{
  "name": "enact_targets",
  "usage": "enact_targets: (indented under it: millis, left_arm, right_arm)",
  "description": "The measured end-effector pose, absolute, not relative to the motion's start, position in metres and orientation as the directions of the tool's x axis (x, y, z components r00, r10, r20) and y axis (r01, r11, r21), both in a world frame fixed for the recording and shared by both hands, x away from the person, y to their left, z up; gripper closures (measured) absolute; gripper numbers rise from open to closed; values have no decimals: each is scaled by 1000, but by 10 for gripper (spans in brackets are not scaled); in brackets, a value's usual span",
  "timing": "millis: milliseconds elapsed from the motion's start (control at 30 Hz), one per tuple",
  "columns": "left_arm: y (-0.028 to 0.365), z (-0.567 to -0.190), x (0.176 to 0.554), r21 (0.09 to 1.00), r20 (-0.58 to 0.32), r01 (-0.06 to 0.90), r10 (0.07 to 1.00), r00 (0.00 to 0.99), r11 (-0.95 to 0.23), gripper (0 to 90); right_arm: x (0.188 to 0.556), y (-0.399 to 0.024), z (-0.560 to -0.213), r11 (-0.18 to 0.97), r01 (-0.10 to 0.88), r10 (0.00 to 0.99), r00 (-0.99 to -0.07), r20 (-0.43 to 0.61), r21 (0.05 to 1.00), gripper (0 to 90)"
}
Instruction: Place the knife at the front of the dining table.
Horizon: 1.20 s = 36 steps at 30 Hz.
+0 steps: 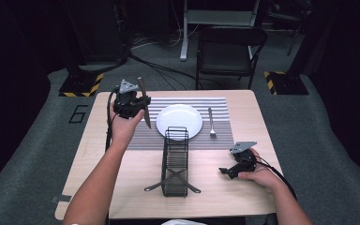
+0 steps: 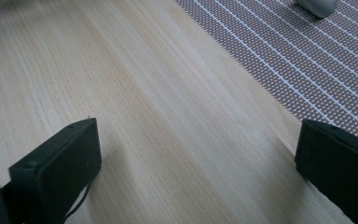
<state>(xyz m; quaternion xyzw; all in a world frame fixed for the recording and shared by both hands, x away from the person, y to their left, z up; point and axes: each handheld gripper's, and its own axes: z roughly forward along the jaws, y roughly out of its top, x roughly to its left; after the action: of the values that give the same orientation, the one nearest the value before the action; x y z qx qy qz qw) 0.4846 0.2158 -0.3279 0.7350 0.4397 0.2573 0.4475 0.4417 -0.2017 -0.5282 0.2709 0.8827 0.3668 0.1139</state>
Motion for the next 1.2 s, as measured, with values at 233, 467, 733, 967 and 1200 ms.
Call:
enact_targets:
  millis: [233, 467, 733, 967, 1200]
  left_arm:
    - [227, -350, 491, 867, -5, 451, 901, 433, -212, 812]
    - [240, -373, 496, 853, -27, 489, 920, 392, -183, 813]
    - [248, -392, 499, 838, -36, 519, 931, 363, -170, 813]
    - [250, -404, 503, 826, -43, 538, 935, 352, -165, 813]
    - [244, -414, 512, 825, -26, 536, 936, 351, -178, 814]
  right_arm:
    - [442, -202, -528, 589, 389, 557, -831, -6, 708, 0]
    - [442, -202, -528, 588, 391, 558, -830, -5, 708, 0]
    - [442, -202, -528, 589, 390, 557, -830, -6, 708, 0]
    - [442, -202, -528, 588, 393, 559, -829, -4, 707, 0]
    - [442, -202, -528, 588, 392, 558, -830, -4, 708, 0]
